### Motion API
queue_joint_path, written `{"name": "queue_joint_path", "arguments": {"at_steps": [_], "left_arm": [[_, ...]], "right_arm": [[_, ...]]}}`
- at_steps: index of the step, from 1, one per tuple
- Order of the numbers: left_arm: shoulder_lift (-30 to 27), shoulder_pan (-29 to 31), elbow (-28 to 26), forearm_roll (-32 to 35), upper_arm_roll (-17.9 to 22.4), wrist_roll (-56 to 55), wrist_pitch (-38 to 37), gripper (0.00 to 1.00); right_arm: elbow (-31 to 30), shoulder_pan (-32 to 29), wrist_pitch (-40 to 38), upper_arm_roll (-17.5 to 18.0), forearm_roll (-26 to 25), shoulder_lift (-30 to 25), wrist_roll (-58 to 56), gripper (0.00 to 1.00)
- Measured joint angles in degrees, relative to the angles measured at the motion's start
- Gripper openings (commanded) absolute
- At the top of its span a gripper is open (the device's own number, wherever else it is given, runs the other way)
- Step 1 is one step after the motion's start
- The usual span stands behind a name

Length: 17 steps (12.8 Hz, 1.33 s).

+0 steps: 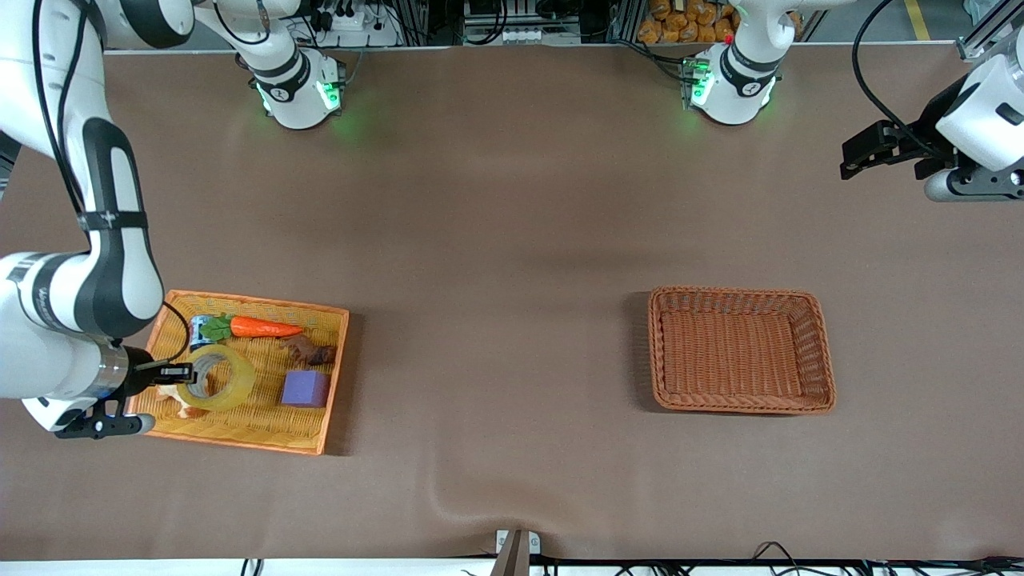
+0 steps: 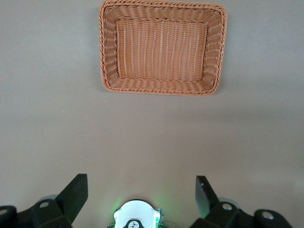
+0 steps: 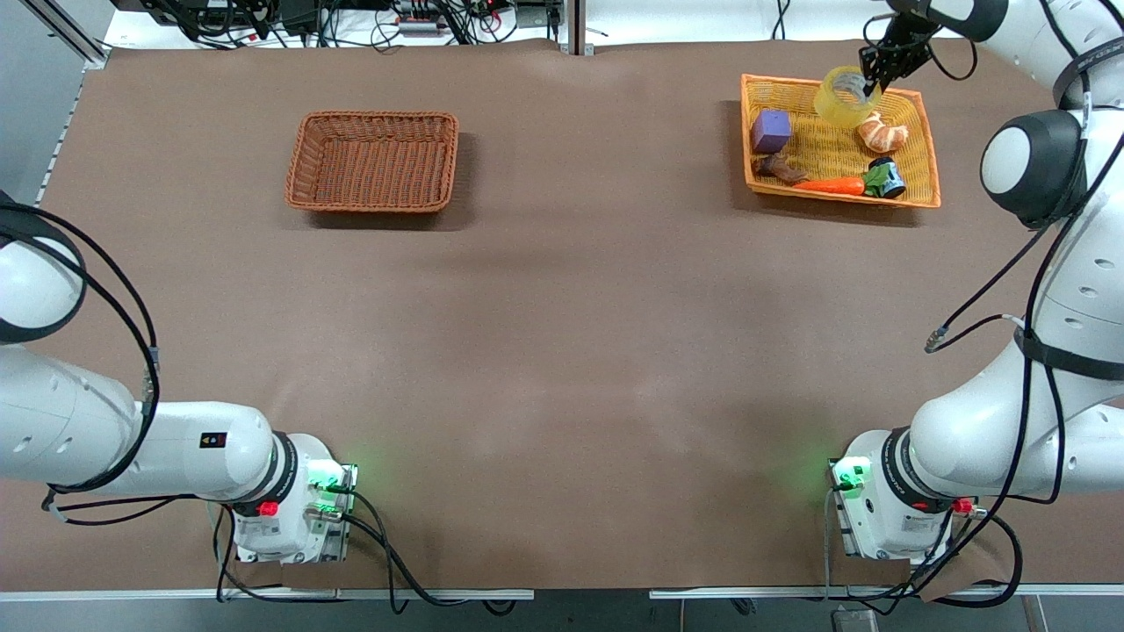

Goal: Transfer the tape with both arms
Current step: 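Lower the right gripper into the tape roll and close on its rim, then carry the tape with the right gripper while the left gripper approaches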

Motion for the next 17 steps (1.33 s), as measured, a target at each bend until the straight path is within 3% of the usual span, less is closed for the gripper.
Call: {"name": "queue_joint_path", "arguments": {"at_steps": [2, 5, 8, 13, 17], "left_arm": [[0.6, -0.1, 0.0, 0.1, 0.0, -0.2, 0.0, 1.0], [1.1, -0.3, 0.0, 0.1, -0.4, -0.6, 0.1, 1.0], [1.1, -0.1, 0.1, 0.1, -0.3, -0.8, 0.1, 1.0], [1.1, -0.1, 0.1, 0.1, -0.3, -0.8, 0.9, 1.0], [2.1, -0.2, -0.2, 0.1, -0.4, -0.8, 4.2, 1.0]], "right_arm": [[0.0, 3.1, -1.2, 0.6, 0.8, -0.7, 1.1, 0.0], [-0.3, 11.2, -3.6, 0.8, 6.5, -0.5, 7.4, 0.0], [-0.3, 19.8, -3.0, 1.0, 7.9, -0.1, 12.7, 0.0], [-1.7, 35.5, 5.1, 0.8, 7.9, 1.3, 32.2, 0.0], [-6.0, 40.9, 12.4, 0.6, 7.9, 3.1, 40.4, 0.0]]}}
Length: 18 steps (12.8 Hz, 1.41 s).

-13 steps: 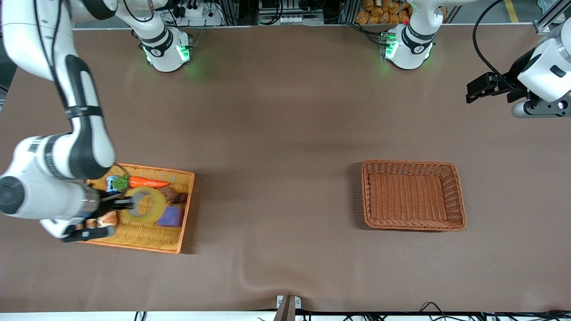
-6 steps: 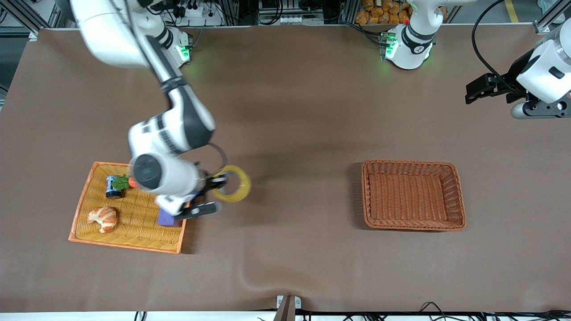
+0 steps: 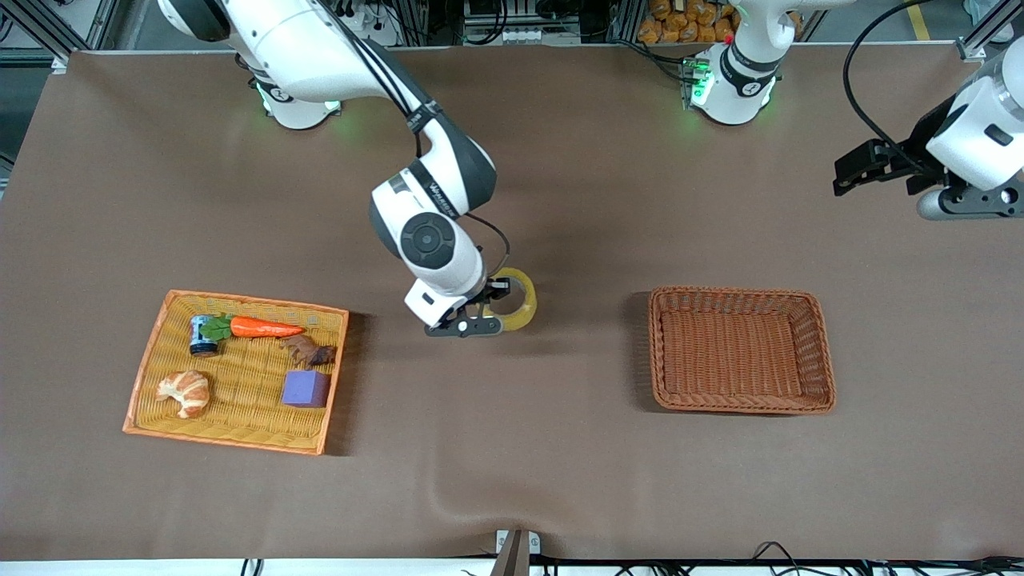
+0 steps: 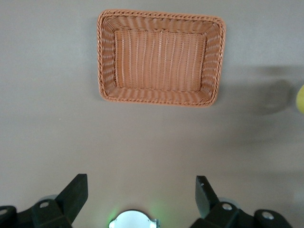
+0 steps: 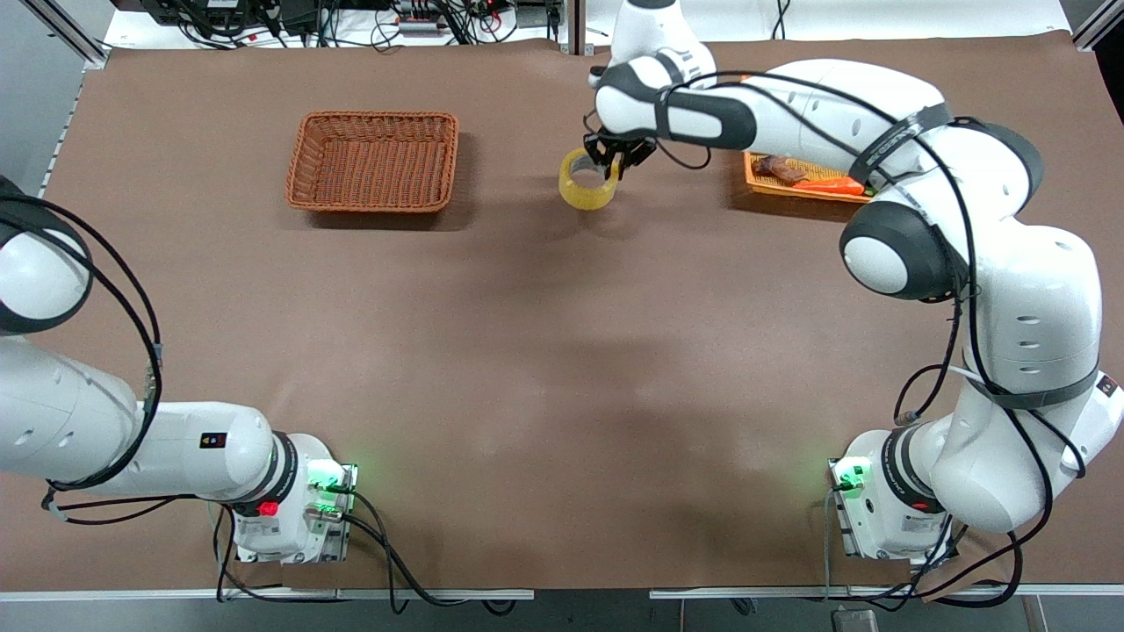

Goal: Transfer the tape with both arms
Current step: 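Carry the tape with the right gripper while the left gripper approaches, then grasp the tape with the left gripper while the right gripper releases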

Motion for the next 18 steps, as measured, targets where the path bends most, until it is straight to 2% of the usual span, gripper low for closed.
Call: {"name": "queue_joint_path", "arguments": {"at_steps": [4, 5, 6, 7, 10, 12, 14, 18], "left_arm": [[5.0, -0.6, -1.3, 0.0, -0.4, 0.0, 8.1, 1.0], [6.6, -1.3, -2.1, 0.0, -0.5, -0.1, 10.5, 1.0], [8.3, -2.5, -2.8, 0.0, -0.6, -0.7, 12.8, 1.0], [10.3, -4.4, -3.1, 0.0, -0.7, -2.4, 15.2, 1.0], [16.7, -10.9, -3.5, 0.0, -0.8, -8.3, 22.8, 1.0], [20.2, -13.7, -3.5, 0.0, -0.9, -11.4, 27.0, 1.0], [24.0, -17.5, -3.6, 0.0, -1.0, -17.1, 31.9, 1.0], [31.7, -26.4, -3.7, 0.0, -1.0, -23.4, 41.1, 1.0]], "right_arm": [[-1.8, 3.9, 4.9, -0.2, -1.4, 2.5, 6.1, 0.01], [-2.3, 4.3, 5.9, -0.2, -1.8, 2.8, 7.0, 0.18], [-2.7, 4.5, 6.8, -0.3, -2.0, 3.2, 8.0, 0.62], [-3.0, 4.8, 7.8, -0.3, -2.0, 3.6, 9.0, 1.0], [-2.8, 5.4, 8.7, -0.4, -2.0, 4.1, 11.5, 1.0], [-1.6, 4.5, 5.7, -1.7, -2.1, 2.9, 11.9, 1.0], [-0.1, -0.1, -0.4, -2.5, -2.1, -0.6, 8.4, 1.0], [-0.6, -14.4, -11.7, -2.6, -2.1, -8.9, -7.4, 1.0]]}}
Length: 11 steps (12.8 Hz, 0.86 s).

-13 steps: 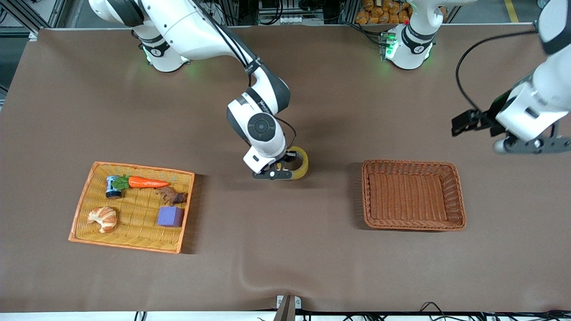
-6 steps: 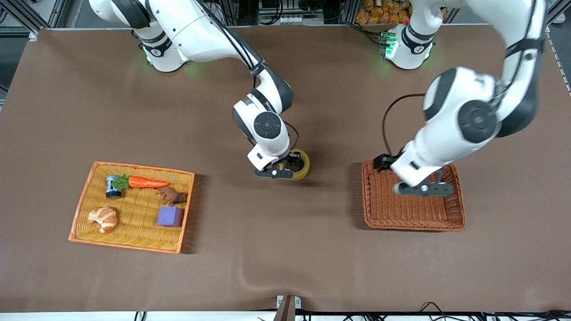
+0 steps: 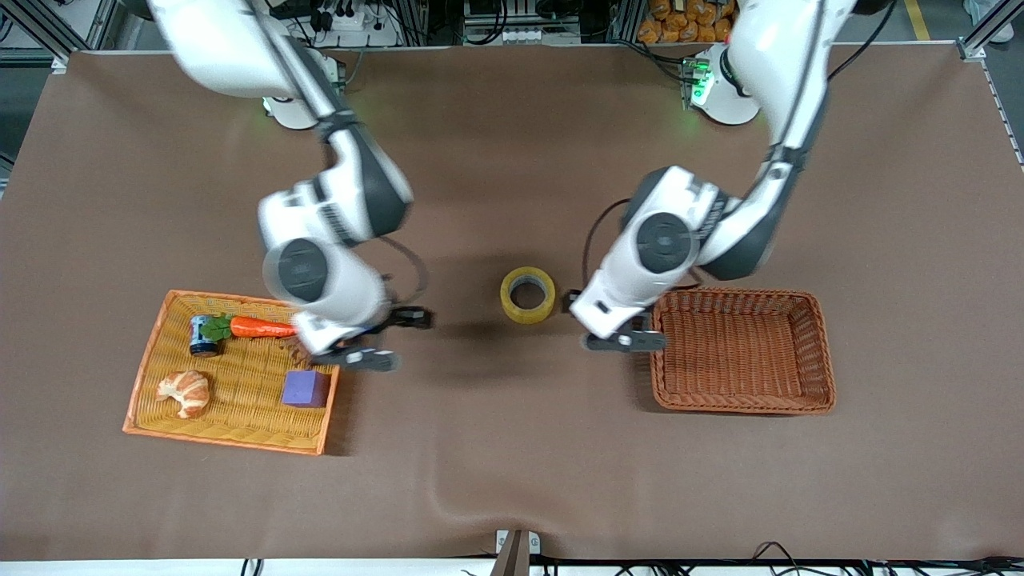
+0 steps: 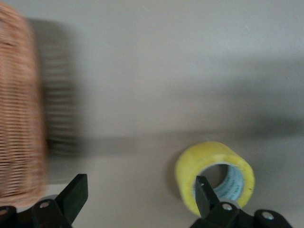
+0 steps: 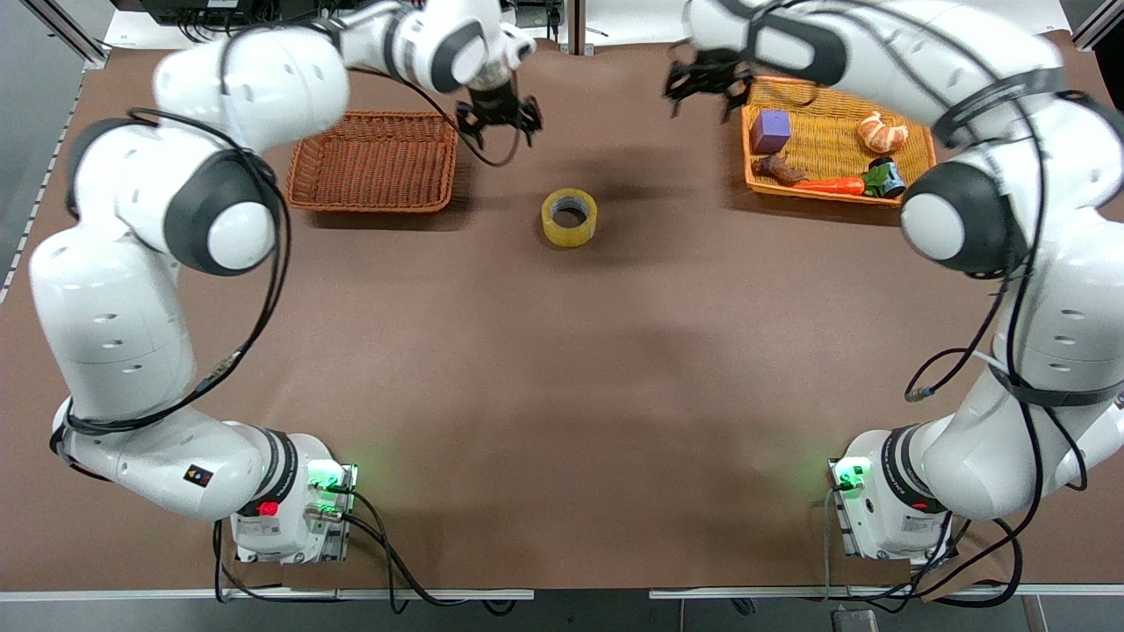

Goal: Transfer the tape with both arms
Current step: 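Grasp the tape with the left gripper while the right gripper releases, then carry the tape over the wicker basket with the left gripper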

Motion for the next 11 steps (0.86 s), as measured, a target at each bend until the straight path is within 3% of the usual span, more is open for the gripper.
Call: {"name": "queue_joint_path", "arguments": {"at_steps": [6, 8, 9, 10, 11], "left_arm": [[5.7, -7.0, -0.3, 3.1, 0.2, -4.2, 6.4, 1.0], [6.7, -7.6, -1.4, 3.1, 0.2, -4.2, 8.1, 1.0], [7.1, -7.7, -2.4, 3.2, 0.2, -4.2, 9.2, 0.87], [7.4, -7.7, -3.2, 3.2, 0.3, -4.2, 9.8, 0.63], [7.7, -7.8, -3.8, 3.4, 0.3, -4.2, 10.2, 0.29]], "right_arm": [[-8.2, -14.1, -2.8, -0.4, -0.2, -11.0, -24.6, 1.0], [-8.7, -16.6, -5.3, -2.0, -0.2, -14.5, -29.6, 1.0], [-8.8, -17.0, -6.9, -2.7, -0.3, -16.4, -30.5, 1.0], [-8.9, -17.0, -8.3, -3.0, -1.4, -18.2, -30.8, 1.0], [-9.0, -16.9, -9.4, -3.0, -3.2, -19.8, -30.8, 1.0]]}}
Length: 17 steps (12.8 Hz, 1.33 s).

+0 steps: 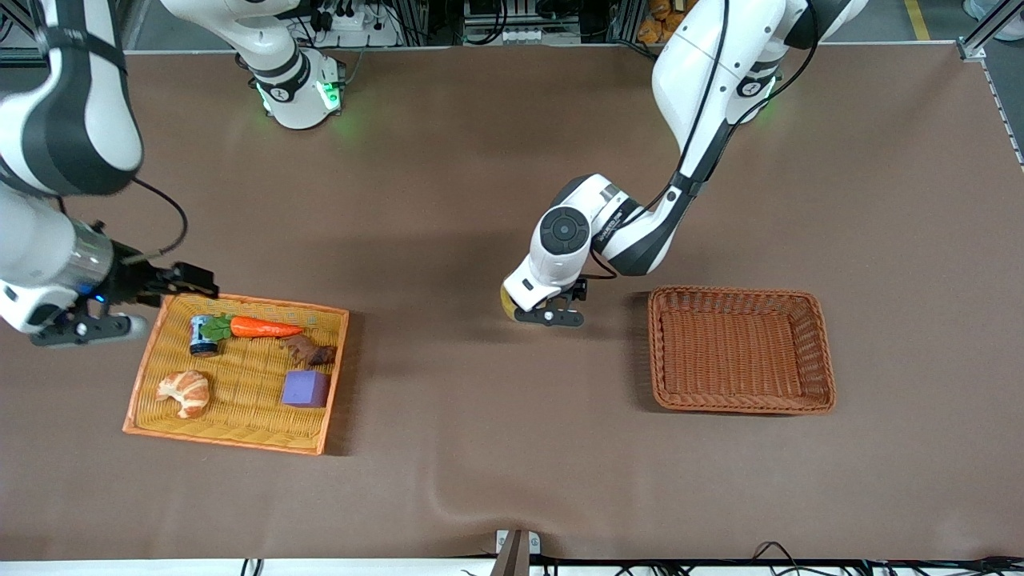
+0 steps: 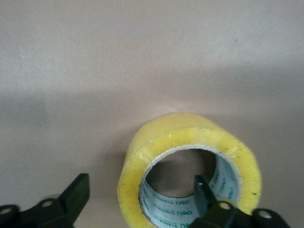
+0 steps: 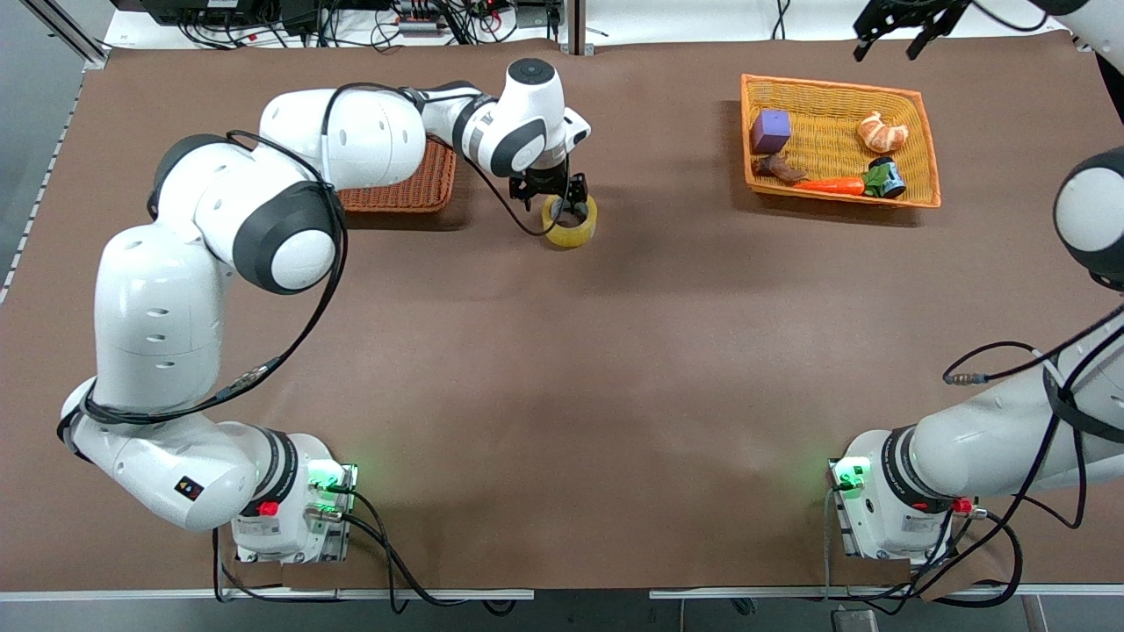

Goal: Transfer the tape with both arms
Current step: 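Carry the tape over the wicker basket with the left gripper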

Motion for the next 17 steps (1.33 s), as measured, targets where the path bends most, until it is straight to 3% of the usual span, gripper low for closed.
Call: {"name": "queue_joint_path", "arguments": {"at_steps": [1, 8, 13, 17], "left_arm": [[0.2, -0.1, -0.2, 0.8, 0.0, 0.0, 0.3, 0.0], [-2.3, 1.6, 0.9, 1.5, 1.2, -1.2, -0.5, 0.0], [-17.0, 18.3, 1.8, 2.0, 1.5, 6.2, -13.6, 0.0], [-16.5, 29.5, -2.7, 2.0, 1.4, 15.0, -15.4, 0.0]], "right_arm": [[0.0, 0.1, -0.9, 0.0, -1.4, -1.5, 0.0, 1.0], [1.8, -2.8, -10.3, 1.0, -2.6, -7.7, 0.3, 1.0], [4.7, -4.9, -15.6, 1.5, -2.6, -8.8, 3.7, 1.0], [5.6, -4.9, -15.8, 2.9, -3.4, -9.4, 4.8, 1.0]]}}
